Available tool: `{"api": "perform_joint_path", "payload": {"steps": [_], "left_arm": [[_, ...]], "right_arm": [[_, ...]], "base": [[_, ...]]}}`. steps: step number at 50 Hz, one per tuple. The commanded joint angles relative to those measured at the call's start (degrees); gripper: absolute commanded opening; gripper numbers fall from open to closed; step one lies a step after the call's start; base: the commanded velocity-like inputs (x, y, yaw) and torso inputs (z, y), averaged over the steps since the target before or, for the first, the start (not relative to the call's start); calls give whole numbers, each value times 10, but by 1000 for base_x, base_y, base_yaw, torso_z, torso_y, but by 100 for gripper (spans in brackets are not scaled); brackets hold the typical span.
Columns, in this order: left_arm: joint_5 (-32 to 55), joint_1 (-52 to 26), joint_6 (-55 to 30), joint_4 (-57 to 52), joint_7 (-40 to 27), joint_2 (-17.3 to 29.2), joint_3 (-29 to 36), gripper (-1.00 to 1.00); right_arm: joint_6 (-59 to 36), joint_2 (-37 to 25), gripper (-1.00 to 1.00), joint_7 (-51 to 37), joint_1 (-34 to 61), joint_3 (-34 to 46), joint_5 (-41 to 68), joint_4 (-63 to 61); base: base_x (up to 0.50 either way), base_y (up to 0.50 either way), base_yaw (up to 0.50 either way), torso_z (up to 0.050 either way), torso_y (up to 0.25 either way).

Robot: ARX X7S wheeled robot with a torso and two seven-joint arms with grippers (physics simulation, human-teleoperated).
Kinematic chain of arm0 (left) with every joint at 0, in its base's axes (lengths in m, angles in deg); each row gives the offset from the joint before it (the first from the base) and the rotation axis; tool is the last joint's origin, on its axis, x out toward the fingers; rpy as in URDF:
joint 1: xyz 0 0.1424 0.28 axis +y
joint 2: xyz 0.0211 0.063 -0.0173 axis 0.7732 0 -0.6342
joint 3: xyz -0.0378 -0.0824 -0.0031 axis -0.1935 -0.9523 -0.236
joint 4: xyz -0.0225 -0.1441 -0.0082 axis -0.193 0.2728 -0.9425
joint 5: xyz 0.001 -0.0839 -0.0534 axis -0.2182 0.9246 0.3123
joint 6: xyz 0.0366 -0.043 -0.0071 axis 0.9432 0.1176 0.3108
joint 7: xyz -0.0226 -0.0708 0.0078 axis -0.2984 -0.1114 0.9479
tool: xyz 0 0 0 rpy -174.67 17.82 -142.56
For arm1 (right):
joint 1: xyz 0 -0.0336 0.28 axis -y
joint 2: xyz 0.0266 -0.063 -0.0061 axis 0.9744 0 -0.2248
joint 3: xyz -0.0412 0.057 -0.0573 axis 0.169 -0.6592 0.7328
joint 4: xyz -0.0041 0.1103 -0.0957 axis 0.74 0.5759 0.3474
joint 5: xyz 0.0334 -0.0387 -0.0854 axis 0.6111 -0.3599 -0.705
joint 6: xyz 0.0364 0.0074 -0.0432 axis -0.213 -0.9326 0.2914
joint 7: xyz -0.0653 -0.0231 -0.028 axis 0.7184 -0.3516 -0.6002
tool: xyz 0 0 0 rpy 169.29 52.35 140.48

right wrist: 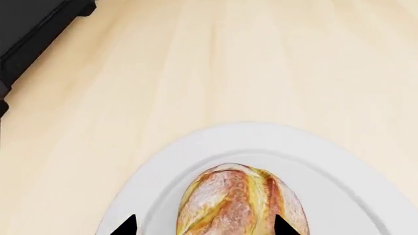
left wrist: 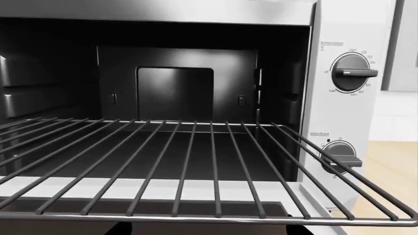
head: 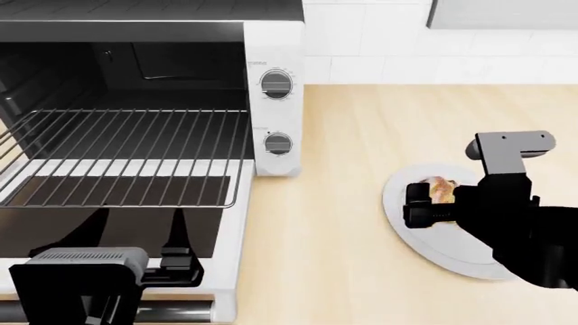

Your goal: Place the scone on the rack of the toaster oven.

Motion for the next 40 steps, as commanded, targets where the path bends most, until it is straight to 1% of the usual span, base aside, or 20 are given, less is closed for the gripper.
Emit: {"api": "perform_joint_path", "payload": {"steps": [1, 9, 23, 35, 36, 40], "left_arm": [[9, 30, -3, 15, 0, -3, 9, 100], [9, 31, -6, 16, 0, -5, 7, 100], [10, 31, -11, 14, 0, -7, 5, 100], [11, 34, -10, 18, 2, -9, 3, 100], [11, 34, -11, 18, 2, -9, 3, 100], [11, 34, -10, 18, 2, -8, 2, 100]], "right_arm": [[22, -5, 100, 35, -32, 15, -29, 16], [21, -10, 100, 28, -37, 10, -22, 15], [9, -14, 100, -19, -37, -7, 4, 19], [-15, -13, 100, -38, -31, 9, 16, 27], [-14, -13, -100, -39, -32, 9, 17, 26], [-18, -14, -100, -43, -33, 10, 23, 23]], "base": [[0, 0, 0, 0, 0], [0, 0, 0, 0, 0], [0, 0, 0, 0, 0], [0, 0, 0, 0, 0], [0, 0, 0, 0, 0], [0, 0, 0, 0, 0]]}}
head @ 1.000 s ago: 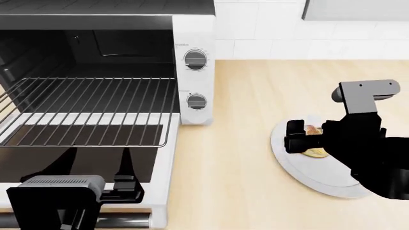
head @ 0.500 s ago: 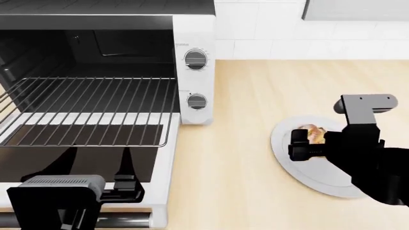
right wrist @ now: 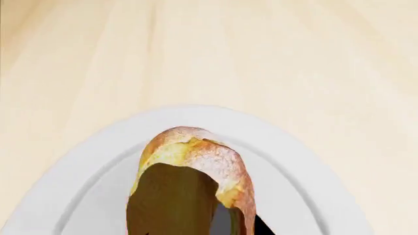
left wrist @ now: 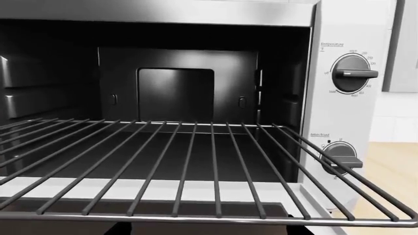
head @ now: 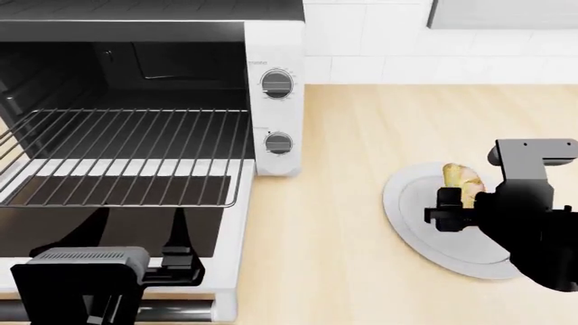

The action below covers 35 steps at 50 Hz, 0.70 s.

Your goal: Place the scone on the rack of the toaster oven.

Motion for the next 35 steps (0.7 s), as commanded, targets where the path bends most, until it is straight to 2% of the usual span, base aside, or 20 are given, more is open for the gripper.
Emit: {"api": "perform_joint_path", "payload": {"steps": [1, 21, 35], "left_arm": [[14, 26, -3, 19, 2, -4, 14, 100], [16, 31, 2, 25, 6, -4, 10, 100], [16, 32, 0, 24, 6, -2, 7, 100]], "right_arm": [[-13, 4, -100, -8, -15, 23, 54, 6], [-21, -8, -100, -14, 19, 24, 71, -10], [-59, -22, -100, -102, 98, 4, 178, -64]], "base": [[0, 0, 0, 0, 0], [2, 0, -1, 0, 0], [2, 0, -1, 0, 0]]}}
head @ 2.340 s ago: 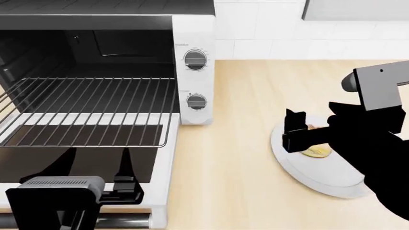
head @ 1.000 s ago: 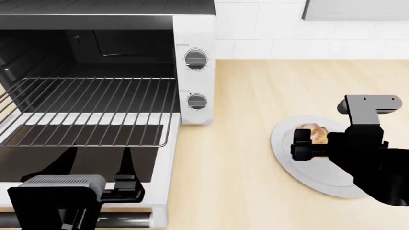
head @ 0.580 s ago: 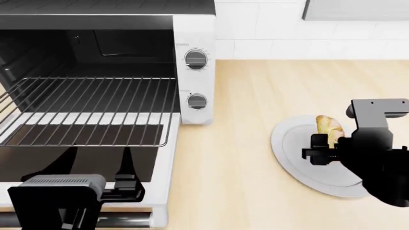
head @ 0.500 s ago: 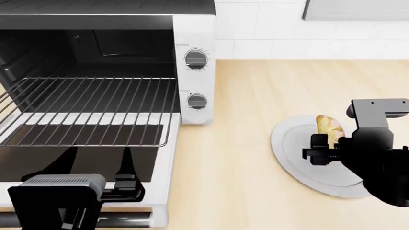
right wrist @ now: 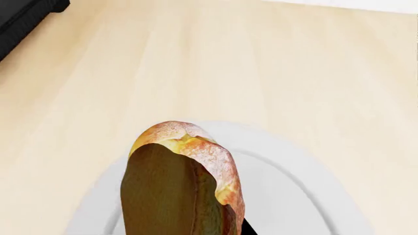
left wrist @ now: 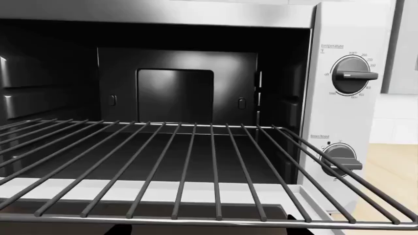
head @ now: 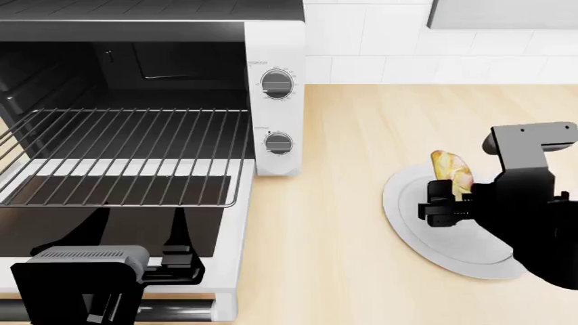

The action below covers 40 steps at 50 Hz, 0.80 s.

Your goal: Place the scone on the rack of the toaster oven.

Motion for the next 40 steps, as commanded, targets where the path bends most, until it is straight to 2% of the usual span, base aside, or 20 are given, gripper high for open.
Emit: {"api": "perform_joint_path", "payload": {"steps": [1, 10, 18, 25, 30, 33, 40], "left_arm": [[15, 30, -4, 18, 0, 0, 12, 100], [17, 30, -6, 17, 0, 1, 9, 100], [14, 30, -12, 12, -3, -1, 9, 100], [14, 33, -10, 15, -2, -3, 8, 100], [13, 34, -12, 13, -1, -2, 7, 100], [12, 34, -13, 12, -2, -2, 7, 100], [11, 36, -12, 12, -1, -2, 6, 100]], "right_arm": [[-27, -10, -100, -48, 60, -4, 80, -34], [-38, -14, -100, -89, 109, 7, 139, -39], [-28, -19, -100, -183, 173, 44, 256, -59], [-8, -6, -100, -264, 245, 112, 347, -75], [-5, 5, -100, -289, 282, 150, 377, -70], [20, 0, -100, -340, 328, 198, 448, -81], [30, 27, -100, -357, 351, 236, 464, -97]], "base": [[0, 0, 0, 0, 0], [0, 0, 0, 0, 0], [0, 0, 0, 0, 0], [1, 0, 0, 0, 0], [0, 0, -1, 0, 0], [0, 0, -1, 0, 0], [0, 0, 0, 0, 0]]}}
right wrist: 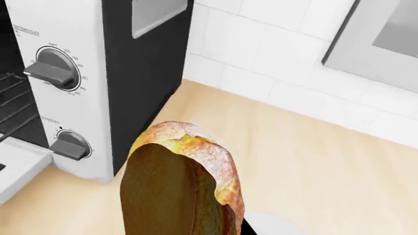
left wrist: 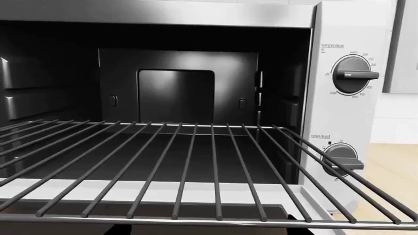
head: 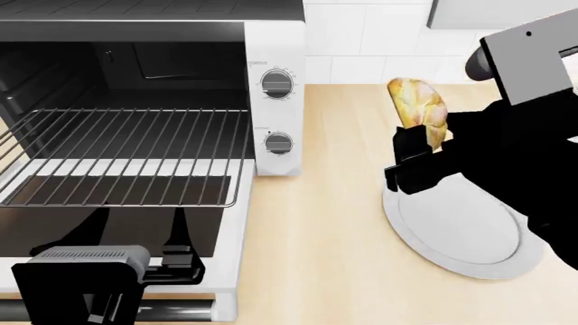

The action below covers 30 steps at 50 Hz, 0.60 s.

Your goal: Place the scone on the rack of the toaster oven.

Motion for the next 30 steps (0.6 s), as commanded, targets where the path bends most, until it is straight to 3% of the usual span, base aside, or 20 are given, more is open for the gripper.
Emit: {"api": "perform_joint_path", "payload": {"steps": [1, 5, 8, 13, 30], "left_arm": [[12, 30, -3, 14, 1, -1, 15, 100], [11, 32, -1, 15, 2, -1, 15, 100], [14, 32, 1, 16, 4, 0, 14, 100], [14, 34, 5, 17, 6, 2, 13, 100], [15, 38, 4, 22, 10, -1, 11, 100]], "right_arm": [[20, 32, -100, -67, 72, 85, 78, -24], [45, 48, -100, -102, 126, 133, 131, -26], [28, 120, -100, -83, 167, 164, 90, 46], [4, 177, -100, -41, 187, 174, 33, 102], [-33, 251, -100, 69, 226, 173, -84, 177]], "base": [[0, 0, 0, 0, 0], [0, 0, -1, 0, 0], [0, 0, 0, 0, 0], [0, 0, 0, 0, 0], [2, 0, -1, 0, 0]]}}
